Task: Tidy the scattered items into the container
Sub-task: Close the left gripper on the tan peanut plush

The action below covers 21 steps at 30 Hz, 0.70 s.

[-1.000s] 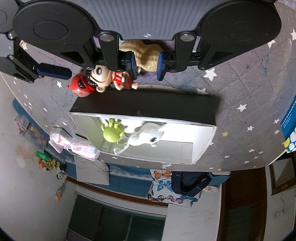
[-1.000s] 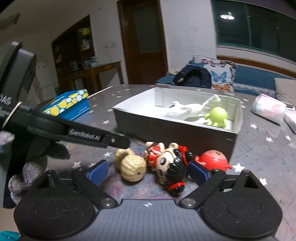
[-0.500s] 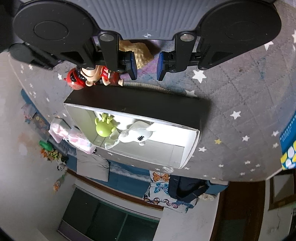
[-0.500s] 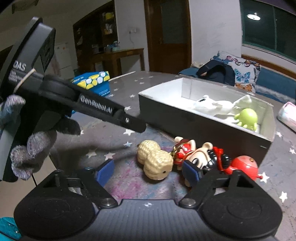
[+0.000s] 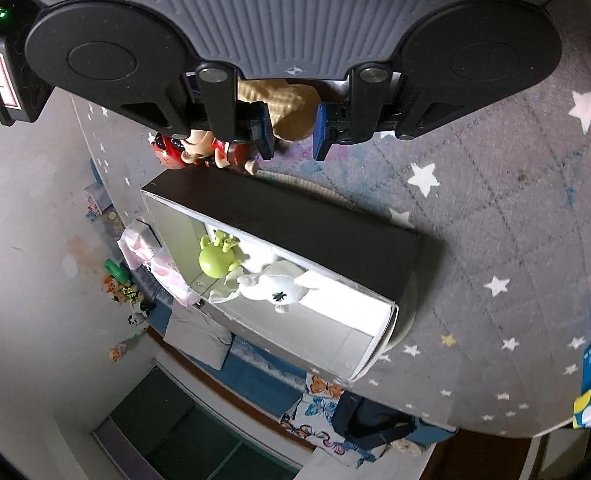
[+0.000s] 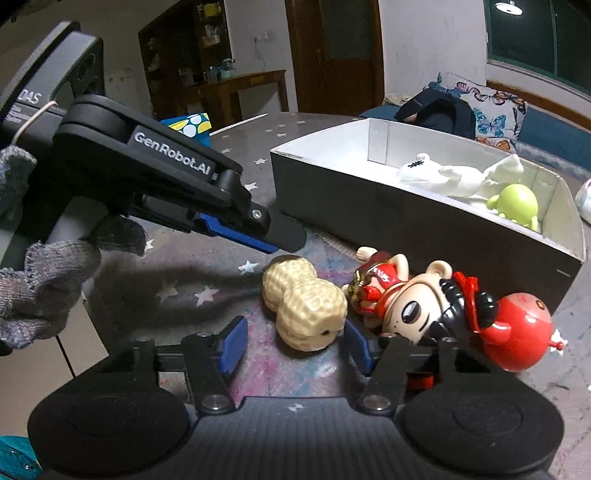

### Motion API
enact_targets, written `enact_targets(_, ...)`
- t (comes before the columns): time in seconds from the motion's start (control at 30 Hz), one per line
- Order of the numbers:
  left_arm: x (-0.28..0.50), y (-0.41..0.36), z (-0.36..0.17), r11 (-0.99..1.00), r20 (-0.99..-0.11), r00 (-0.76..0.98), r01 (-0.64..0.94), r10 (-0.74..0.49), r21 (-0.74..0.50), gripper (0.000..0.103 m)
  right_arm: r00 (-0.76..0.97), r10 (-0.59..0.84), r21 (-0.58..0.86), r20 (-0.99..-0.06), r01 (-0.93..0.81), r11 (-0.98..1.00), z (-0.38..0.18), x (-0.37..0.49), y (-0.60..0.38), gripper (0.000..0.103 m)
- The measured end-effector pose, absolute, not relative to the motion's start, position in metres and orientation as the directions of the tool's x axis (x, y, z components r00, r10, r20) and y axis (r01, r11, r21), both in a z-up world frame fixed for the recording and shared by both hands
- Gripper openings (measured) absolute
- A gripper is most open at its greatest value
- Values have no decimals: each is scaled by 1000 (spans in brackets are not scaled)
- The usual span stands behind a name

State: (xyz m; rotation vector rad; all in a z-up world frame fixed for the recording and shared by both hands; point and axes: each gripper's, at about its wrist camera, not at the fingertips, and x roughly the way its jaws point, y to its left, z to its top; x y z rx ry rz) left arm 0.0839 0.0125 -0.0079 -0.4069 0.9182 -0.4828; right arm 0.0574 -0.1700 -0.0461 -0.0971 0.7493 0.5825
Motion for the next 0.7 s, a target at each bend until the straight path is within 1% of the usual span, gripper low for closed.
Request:
enact_targets(0.13, 86, 15, -12, 812, -659, 495, 197, -566, -549, 28, 575, 481, 131, -661, -543, 829, -44, 59, -169, 48)
enact_targets(0.2, 86, 18, -14, 811, -666, 488, 176, -564, -558, 28, 575, 483, 136, -661, -540, 830, -44, 61, -169, 41)
enact_targets(0.3, 85, 22, -17, 812, -676, 483, 147, -557, -564, 28, 569, 483, 143, -665, -538, 831, -46, 62, -170, 40)
enact_targets(0.5, 76, 35, -11, 803, -658, 503, 134, -561, -581, 30, 571, 481, 145, -665, -533, 834, -46, 61, -172, 41)
enact_targets(0.7, 71, 39, -15, 779, -649, 485, 116, -586, -617, 31, 581, 473, 133, -663, -530, 838, -45, 63, -173, 41)
